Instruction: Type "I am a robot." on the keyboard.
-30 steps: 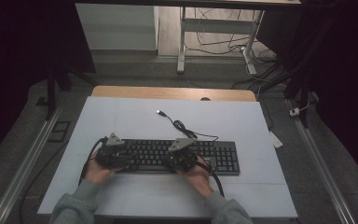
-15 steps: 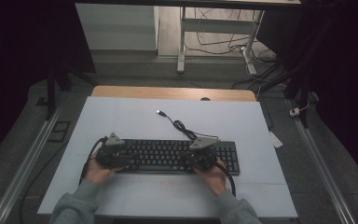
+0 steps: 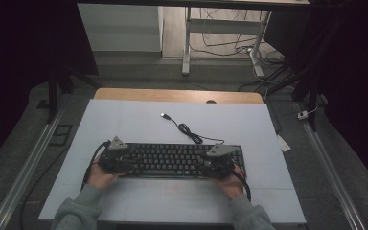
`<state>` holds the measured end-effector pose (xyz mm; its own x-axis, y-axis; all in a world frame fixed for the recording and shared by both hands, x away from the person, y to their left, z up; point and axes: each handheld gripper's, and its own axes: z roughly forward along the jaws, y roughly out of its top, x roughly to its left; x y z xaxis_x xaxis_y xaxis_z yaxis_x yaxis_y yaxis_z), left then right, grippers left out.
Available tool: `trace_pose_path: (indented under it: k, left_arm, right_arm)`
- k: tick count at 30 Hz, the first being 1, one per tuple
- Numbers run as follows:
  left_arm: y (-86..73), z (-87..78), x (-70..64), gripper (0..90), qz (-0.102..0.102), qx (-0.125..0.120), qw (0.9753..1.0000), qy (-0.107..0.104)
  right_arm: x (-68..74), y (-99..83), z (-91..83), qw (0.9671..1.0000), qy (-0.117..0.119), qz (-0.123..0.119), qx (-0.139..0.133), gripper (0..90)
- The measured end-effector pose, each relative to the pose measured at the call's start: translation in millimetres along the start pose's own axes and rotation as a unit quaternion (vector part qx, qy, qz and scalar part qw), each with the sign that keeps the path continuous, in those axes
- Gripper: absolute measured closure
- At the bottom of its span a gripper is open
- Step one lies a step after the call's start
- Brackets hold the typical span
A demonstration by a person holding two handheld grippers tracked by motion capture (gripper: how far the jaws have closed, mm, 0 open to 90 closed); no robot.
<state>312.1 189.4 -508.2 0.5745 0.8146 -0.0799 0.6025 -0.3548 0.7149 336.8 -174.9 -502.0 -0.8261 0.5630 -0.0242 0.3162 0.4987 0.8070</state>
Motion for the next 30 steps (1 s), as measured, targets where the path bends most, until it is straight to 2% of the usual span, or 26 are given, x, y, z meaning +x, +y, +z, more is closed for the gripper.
trace_pose_path:
  k: [11, 19, 25, 30]
  left_arm:
    - [0.0, -0.2, -0.3, 39.9, 0.001, 0.0, 1.0, 0.0]
    - [1.8, -0.8, -5.6, 40.6, 0.007, -0.007, 0.9999, -0.003]
    - [5.1, -1.4, -14.5, 41.6, 0.014, -0.014, 0.9996, -0.018]
    - [6.9, -1.2, -22.2, 46.9, 0.016, -0.019, 0.9991, -0.033]
  right_arm:
    - [-2.5, -5.7, -8.4, 1.0, -0.005, 0.001, 0.001, 50.9]
    - [-4.6, -7.9, -9.6, 1.0, -0.009, 0.0, 0.001, 50.8]
    - [-4.1, -8.0, -8.3, 1.0, -0.009, 0.0, 0.001, 50.8]
    - [-4.1, -8.0, -7.7, 0.9999, -0.01, -0.002, 0.003, 50.7]
